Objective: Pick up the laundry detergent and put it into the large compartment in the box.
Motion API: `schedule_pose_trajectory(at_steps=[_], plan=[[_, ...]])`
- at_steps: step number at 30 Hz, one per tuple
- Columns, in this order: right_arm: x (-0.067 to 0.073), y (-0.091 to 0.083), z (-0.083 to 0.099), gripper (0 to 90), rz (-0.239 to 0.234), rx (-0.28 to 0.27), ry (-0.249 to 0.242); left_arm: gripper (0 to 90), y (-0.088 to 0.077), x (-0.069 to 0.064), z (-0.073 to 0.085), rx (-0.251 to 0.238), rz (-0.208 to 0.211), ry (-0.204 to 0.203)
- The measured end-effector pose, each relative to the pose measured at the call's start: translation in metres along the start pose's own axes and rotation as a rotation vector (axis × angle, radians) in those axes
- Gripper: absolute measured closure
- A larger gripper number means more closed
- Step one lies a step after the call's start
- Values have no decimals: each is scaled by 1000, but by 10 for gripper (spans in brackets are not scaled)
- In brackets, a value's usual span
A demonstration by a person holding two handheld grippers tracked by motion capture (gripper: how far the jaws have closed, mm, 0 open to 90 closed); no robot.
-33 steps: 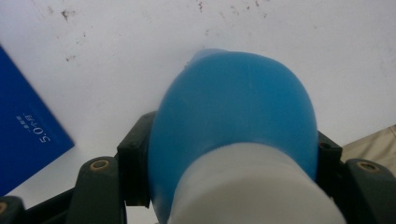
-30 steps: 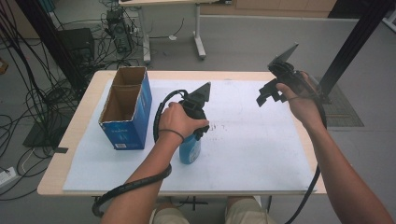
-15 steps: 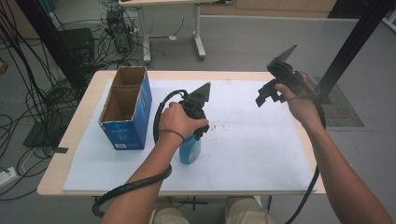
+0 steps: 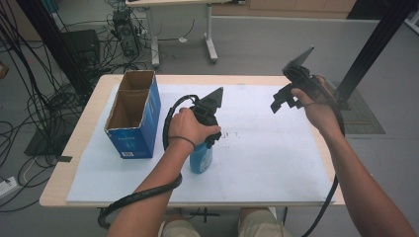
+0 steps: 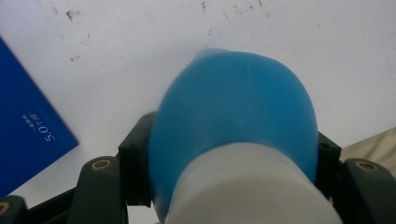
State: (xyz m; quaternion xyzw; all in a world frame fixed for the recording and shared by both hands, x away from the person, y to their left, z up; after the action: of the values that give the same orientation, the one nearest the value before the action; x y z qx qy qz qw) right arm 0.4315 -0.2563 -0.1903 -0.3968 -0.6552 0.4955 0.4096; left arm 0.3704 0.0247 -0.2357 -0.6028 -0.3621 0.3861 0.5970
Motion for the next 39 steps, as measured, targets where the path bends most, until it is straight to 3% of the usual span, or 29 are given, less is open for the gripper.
schedule_pose_trajectory(at_steps=[39], plan=[[-1,1,1,74,0,0,7,373,0,-2,-2,10,-12,10]])
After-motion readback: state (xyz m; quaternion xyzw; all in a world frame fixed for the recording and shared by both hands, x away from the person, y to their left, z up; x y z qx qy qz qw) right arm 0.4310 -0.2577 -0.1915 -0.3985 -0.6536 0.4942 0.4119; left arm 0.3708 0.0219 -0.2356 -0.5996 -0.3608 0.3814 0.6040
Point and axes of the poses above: each handheld gripper's, and its own axes: y roughly forward along the jaws, z roughly out of its underside, x roughly to its left, the point moved 7 cm from there along y, roughly forward along the jaws, and after that the axes turned 1 degree about -x, right-handed, at the moved point
